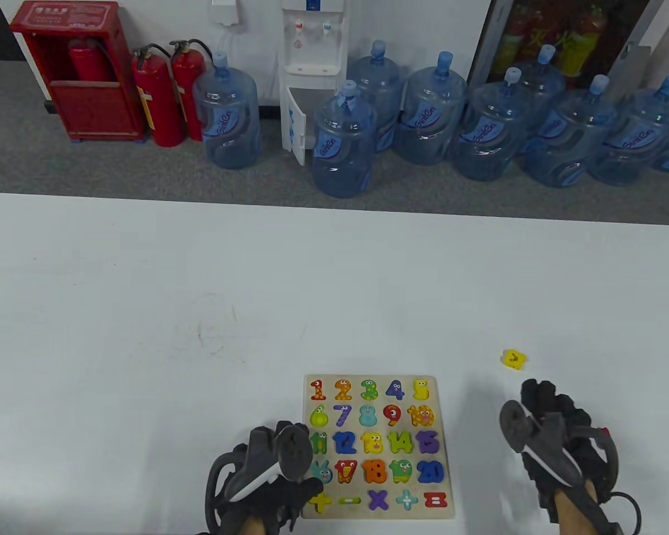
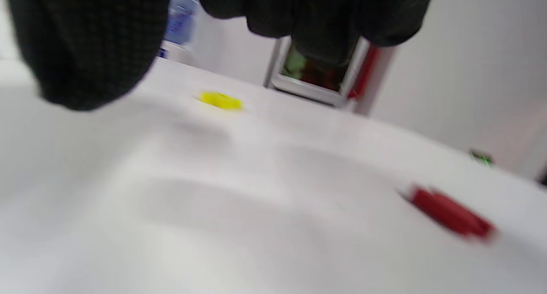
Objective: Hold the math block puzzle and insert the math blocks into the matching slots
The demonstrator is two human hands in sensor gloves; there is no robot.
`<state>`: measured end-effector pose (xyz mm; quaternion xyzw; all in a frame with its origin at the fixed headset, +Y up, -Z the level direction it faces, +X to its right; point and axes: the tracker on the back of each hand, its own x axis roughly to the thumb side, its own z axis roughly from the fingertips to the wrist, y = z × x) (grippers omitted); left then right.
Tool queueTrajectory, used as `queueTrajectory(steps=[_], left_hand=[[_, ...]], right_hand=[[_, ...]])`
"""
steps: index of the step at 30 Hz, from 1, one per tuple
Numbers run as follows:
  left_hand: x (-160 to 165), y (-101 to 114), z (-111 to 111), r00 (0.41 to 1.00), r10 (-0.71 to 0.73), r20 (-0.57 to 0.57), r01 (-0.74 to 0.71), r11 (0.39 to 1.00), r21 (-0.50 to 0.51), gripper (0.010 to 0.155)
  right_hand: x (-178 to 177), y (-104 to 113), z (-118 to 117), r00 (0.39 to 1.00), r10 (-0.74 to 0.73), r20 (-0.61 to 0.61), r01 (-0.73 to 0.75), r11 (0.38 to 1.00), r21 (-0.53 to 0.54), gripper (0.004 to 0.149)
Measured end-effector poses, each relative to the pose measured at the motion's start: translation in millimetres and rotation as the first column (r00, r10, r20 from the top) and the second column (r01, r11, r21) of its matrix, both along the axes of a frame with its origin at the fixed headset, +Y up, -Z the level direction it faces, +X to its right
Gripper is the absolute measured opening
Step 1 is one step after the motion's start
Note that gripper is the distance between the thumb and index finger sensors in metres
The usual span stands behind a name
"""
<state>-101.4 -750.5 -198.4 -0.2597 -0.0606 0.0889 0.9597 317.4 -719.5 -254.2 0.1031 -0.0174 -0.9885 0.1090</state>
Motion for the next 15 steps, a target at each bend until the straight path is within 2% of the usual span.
queueTrajectory(steps=[2, 4, 6, 8, 11, 13, 15], left_hand=[[-0.1, -0.1, -0.1, 1.000, -0.002, -0.002, 0.002, 1.000, -0.004, 0.085], [-0.2, -0.2, -0.2, 1.000, -0.002, -0.004, 0.002, 1.000, -0.005, 0.085], [-0.2, -0.3, 0.0, 1.000, -0.003, -0.005, 0.003, 1.000, -0.007, 0.085], [-0.2, -0.2, -0.1, 1.000, -0.003, -0.004, 0.003, 1.000, -0.006, 0.085], [-0.4, -0.3, -0.4, 1.000, -0.001, -0.005, 0.001, 1.000, -0.006, 0.085], [-0.3, -0.4, -0.5, 1.000, -0.001, -0.005, 0.001, 1.000, -0.007, 0.085], [-0.3, -0.4, -0.6, 1.000, -0.003, -0.004, 0.003, 1.000, -0.007, 0.085]], right_hand=[[23.3, -4.8, 0.2, 0.997, -0.030, 0.073, 0.032, 0.999, -0.017, 0.102], [39.9, -10.7, -0.1, 0.991, -0.028, 0.129, 0.038, 0.996, -0.080, 0.105], [56.6, -18.8, -1.2, 0.973, -0.090, 0.212, 0.123, 0.982, -0.146, 0.106], [67.8, -23.7, -2.2, 0.954, -0.160, 0.253, 0.202, 0.967, -0.153, 0.104], [77.4, -25.0, -1.6, 0.942, -0.177, 0.285, 0.229, 0.960, -0.160, 0.092], [80.2, -23.1, -1.3, 0.931, -0.220, 0.291, 0.270, 0.952, -0.142, 0.079], [79.2, -20.7, -1.0, 0.930, -0.230, 0.288, 0.273, 0.955, -0.118, 0.072]])
